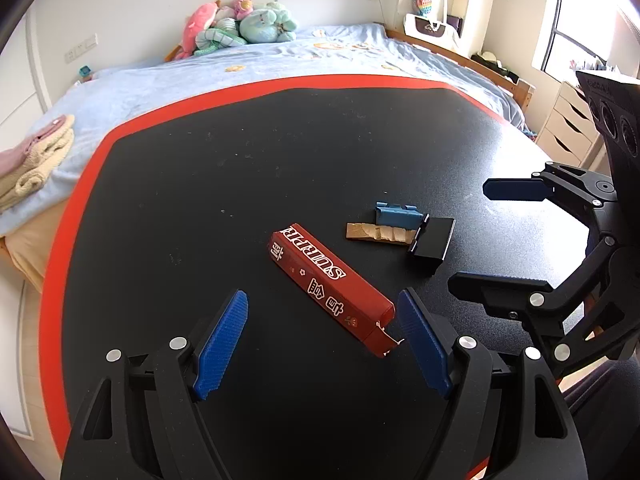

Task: Collect trash
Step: 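Grasp the red SURPRISE box with the left gripper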

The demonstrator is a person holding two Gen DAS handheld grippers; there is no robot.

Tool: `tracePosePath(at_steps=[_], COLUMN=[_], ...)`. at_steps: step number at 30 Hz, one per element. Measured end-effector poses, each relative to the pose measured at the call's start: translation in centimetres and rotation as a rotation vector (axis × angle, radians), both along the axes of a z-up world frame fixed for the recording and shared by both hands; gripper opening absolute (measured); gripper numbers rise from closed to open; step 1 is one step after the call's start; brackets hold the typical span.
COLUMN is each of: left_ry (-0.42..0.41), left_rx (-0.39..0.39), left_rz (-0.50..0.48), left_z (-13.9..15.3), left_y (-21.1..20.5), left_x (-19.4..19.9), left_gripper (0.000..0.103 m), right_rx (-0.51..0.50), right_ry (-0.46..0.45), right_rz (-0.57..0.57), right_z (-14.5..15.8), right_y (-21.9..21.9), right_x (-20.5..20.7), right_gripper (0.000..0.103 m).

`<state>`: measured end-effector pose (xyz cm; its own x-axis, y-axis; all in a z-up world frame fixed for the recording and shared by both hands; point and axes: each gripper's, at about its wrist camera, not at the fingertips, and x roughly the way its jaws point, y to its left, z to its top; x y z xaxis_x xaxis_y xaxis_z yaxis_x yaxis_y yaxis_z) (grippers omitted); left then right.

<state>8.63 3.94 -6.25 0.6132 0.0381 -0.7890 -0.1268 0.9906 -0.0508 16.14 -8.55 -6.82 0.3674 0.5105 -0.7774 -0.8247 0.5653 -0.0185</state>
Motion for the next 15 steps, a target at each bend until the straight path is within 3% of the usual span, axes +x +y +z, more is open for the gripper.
tracePosePath(at_steps=[7,15], left_ry=[0.018,0.020], left_rx=[0.002,0.028], left_rz=[0.024,0.027], left_z=[-1.0,-0.8], left_y=[0.0,1.0], left_x=[1.2,0.7], left_gripper=[0.071,0.035], right_rx=[-0.013,-0.009], right_ry=[0.001,0.001], right_rz=[-0.006,0.002], right_z=[-0.5,-0.9], right_y=[-0.4,0.2], right_x=[0.2,0.0], right_gripper=[0.098,0.098])
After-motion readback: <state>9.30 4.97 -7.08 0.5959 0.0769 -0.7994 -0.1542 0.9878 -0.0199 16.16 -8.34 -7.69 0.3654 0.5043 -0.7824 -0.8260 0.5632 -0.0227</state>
